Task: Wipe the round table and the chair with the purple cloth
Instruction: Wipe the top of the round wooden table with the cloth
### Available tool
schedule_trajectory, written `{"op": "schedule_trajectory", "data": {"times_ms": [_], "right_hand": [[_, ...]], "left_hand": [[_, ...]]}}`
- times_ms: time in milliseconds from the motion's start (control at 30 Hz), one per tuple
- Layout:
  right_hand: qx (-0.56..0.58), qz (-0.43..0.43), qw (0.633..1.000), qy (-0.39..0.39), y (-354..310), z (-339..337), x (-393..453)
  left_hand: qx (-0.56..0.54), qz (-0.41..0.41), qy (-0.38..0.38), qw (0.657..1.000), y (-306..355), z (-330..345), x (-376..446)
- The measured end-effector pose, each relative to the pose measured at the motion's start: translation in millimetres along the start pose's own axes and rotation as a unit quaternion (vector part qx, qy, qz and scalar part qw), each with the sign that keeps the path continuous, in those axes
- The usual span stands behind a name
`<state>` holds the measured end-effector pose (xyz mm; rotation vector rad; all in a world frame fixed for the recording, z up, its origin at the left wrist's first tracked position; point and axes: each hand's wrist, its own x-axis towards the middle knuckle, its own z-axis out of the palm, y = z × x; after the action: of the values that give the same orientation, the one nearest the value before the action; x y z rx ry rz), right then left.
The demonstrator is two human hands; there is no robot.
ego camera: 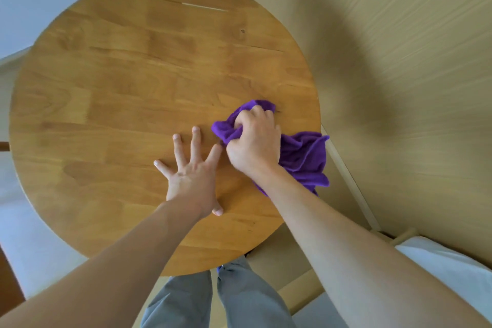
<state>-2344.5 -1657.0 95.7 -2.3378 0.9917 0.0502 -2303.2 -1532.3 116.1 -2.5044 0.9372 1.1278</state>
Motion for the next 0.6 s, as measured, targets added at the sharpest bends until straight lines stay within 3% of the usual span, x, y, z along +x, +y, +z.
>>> {"op": "schedule_trajectory", "data": {"times_ms": [100, 167, 267, 333, 467, 600], "right_hand": [[0.162, 0.103, 0.979, 0.070, -15.3, -37.4, 31.9], [0.199, 0.143, 0.961, 0.126, -23.8, -66.6, 58.4], [0.213, 0.174, 0.951, 0.140, -24.4, -103.9, 95.8], [0.163, 0.140, 0.969, 0.119, -9.8, -110.7, 105.1], [-0.057, 0.026, 0.998, -0.004, 47.8, -70.3, 62.6], [-0.069, -0.020, 0.997, -0.015, 72.7, -49.4, 10.5]], "left_hand": [[-0.005, -0.001, 0.001, 1.000, -0.6, -0.9, -0.6], [-0.006, 0.001, 0.001, 1.000, -0.5, -1.3, -0.5], [-0.004, 0.001, -0.003, 1.000, 0.0, -2.7, -1.3], [-0.004, -0.001, -0.004, 1.000, -0.1, -2.8, -1.1], [-0.001, 0.000, -0.007, 1.000, -0.5, -1.3, -0.1], [0.005, 0.001, -0.001, 1.000, -0.7, 0.1, 0.7]]}}
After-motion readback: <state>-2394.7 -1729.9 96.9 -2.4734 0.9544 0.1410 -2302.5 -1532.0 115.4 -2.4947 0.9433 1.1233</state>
